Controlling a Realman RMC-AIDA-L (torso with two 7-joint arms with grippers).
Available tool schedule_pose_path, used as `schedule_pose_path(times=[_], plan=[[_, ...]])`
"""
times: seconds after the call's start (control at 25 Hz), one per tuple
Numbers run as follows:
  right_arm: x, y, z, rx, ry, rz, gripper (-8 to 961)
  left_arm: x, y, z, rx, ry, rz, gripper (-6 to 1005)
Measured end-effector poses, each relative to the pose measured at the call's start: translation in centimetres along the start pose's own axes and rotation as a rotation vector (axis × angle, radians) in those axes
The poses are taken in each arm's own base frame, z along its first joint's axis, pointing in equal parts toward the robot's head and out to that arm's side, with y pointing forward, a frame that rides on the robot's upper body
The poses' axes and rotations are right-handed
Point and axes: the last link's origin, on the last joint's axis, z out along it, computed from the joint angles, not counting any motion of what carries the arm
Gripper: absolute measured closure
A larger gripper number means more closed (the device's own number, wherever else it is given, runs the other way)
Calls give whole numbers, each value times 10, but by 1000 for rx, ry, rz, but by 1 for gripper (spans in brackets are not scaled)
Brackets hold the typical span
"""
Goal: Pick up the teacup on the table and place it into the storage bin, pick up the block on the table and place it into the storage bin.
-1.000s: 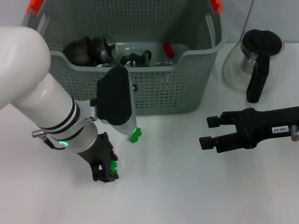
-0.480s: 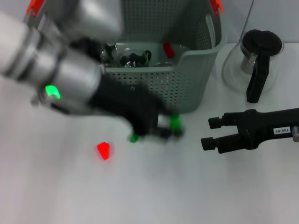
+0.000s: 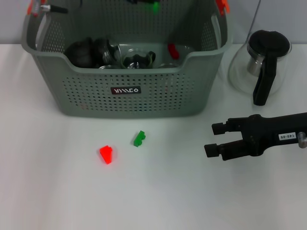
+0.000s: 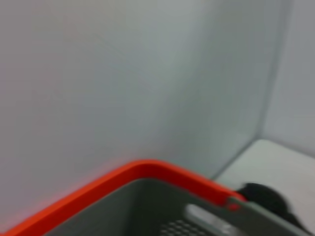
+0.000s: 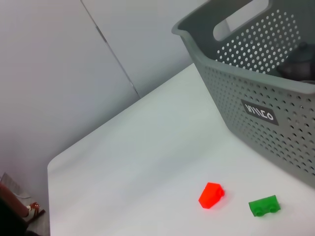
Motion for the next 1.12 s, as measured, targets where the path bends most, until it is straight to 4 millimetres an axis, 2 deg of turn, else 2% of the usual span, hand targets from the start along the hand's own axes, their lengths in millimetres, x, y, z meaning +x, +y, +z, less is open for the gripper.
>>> schedule_pose_path(times=[0.08, 0.16, 0.36, 0.52, 0.56, 0.68, 0.8, 0.96, 1.12], plan=[[0, 1, 0, -6, 2, -2, 7, -1, -7, 11, 36, -8, -17, 551], [0, 1, 0, -8, 3, -3, 7, 0, -9, 16, 49, -7, -25, 475], [0, 1, -1, -6, 5, -16, 6, 6, -2, 7, 33, 11, -16, 286], [0, 0, -1, -2, 5, -20, 7, -3, 43, -23, -182, -31, 143, 143], [0, 0, -1, -1, 6, -20, 7, -18, 68, -36, -304, -81, 256, 142], [-1, 0, -2, 0, 7, -22, 7, -39, 94, -50, -390, -166, 357, 139], [-1, -1, -1, 2, 7, -23, 7, -63, 110, -54, -393, -293, 389, 136], [-2, -1, 0, 2, 8, -23, 7, -94, 120, -47, -325, -469, 427, 137], [-2, -1, 1, 1, 12, -25, 6, -116, 113, -28, -198, -598, 391, 139]])
